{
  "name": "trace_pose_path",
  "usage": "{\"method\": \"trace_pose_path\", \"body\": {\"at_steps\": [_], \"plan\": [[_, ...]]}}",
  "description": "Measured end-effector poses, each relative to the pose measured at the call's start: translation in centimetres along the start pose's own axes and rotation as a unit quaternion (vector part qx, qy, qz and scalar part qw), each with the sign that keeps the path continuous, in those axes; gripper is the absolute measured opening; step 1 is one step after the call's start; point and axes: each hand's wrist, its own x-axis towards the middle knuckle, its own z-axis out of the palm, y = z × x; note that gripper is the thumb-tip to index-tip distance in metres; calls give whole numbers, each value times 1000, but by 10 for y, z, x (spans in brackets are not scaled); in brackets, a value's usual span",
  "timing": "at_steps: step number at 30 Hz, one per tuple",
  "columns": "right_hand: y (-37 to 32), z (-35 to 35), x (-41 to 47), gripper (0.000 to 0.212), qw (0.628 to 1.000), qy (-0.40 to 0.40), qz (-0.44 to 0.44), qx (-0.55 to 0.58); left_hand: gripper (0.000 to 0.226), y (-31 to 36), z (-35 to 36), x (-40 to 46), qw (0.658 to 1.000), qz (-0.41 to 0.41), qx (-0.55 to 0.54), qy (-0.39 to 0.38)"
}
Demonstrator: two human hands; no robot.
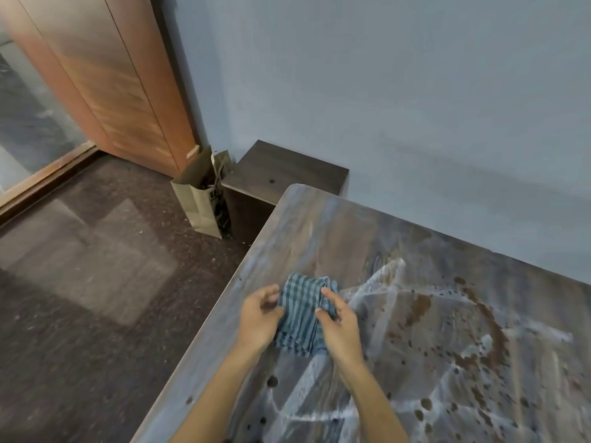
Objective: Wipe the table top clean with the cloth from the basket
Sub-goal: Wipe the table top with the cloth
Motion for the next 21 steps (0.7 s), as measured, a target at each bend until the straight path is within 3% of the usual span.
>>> {"method": "trace_pose_path", "body": {"at_steps": [10,12,15,17,19,21], "plan": [[-46,25,143,45,995,79,-45,-47,39,29,29,134,992,102,-37,69],[-48,33,161,48,985,123,-38,-119,39,30,33,150,988,135,-32,62],[-44,51,180,62,942,162,-21,-294,38,24,36,167,977,204,29,47],[-40,66,188,72,905,180,-35,-383,36,16,35,178,961,228,134,76],[-35,81,196,79,876,201,-59,-434,36,9,33,188,942,221,222,119],[-34,90,209,78,858,216,-76,-460,38,5,33,197,942,207,223,141]]}}
